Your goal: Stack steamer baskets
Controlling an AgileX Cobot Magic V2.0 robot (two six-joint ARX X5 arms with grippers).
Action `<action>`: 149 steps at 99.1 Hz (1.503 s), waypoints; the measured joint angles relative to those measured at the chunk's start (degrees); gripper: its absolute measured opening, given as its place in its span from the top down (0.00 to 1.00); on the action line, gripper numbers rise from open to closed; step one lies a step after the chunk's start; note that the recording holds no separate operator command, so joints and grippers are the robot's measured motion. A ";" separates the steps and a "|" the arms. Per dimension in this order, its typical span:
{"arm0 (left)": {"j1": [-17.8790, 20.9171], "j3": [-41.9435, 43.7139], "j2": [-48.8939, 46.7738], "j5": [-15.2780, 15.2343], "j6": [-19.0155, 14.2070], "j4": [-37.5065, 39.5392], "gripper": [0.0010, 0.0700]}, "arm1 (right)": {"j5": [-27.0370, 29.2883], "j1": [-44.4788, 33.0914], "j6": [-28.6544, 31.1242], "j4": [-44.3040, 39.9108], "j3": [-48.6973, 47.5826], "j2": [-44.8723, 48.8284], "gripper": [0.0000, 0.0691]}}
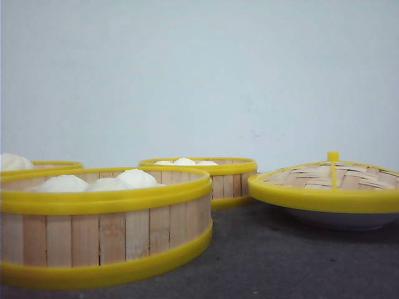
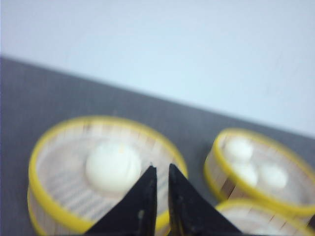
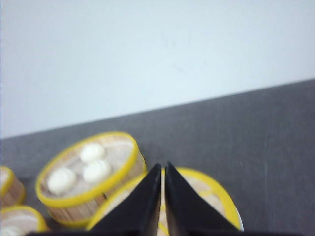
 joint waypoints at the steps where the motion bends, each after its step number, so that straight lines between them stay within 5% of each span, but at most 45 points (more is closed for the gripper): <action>1: -0.02 0.72 0.57 0.00 0.07 -0.44 0.99 | 0.00 0.00 -0.07 -0.46 0.79 0.66 0.99; 30: 0.00 19.10 19.37 0.50 6.60 -12.59 0.99 | 0.09 0.00 -6.12 -13.66 20.44 23.98 0.99; 52: -0.02 22.12 28.87 2.99 10.08 -16.90 0.99 | 0.11 0.02 -10.80 -18.12 23.45 38.34 0.99; 94: 0.00 22.10 35.15 2.99 11.87 -18.91 0.99 | 0.09 0.02 -13.84 -19.34 23.45 44.35 0.98; 101: 0.00 22.10 35.15 2.99 11.87 -18.88 0.91 | 0.09 0.02 -14.05 -19.34 23.43 44.35 0.85; 113: 0.00 22.10 35.15 2.97 11.91 -18.38 0.58 | 0.09 0.02 -14.10 -19.37 23.45 44.35 0.36; 119: 0.00 22.10 35.15 2.99 11.91 -18.21 0.49 | 0.07 0.02 -14.08 -19.34 23.45 44.35 0.21; 129: 0.00 22.10 35.15 2.97 11.91 -18.12 0.45 | -2.71 0.24 -14.08 -18.12 23.45 44.44 0.13; 149: 0.00 22.10 35.15 2.97 11.91 -18.10 0.44 | -8.94 5.64 -12.52 -10.08 25.59 51.32 0.16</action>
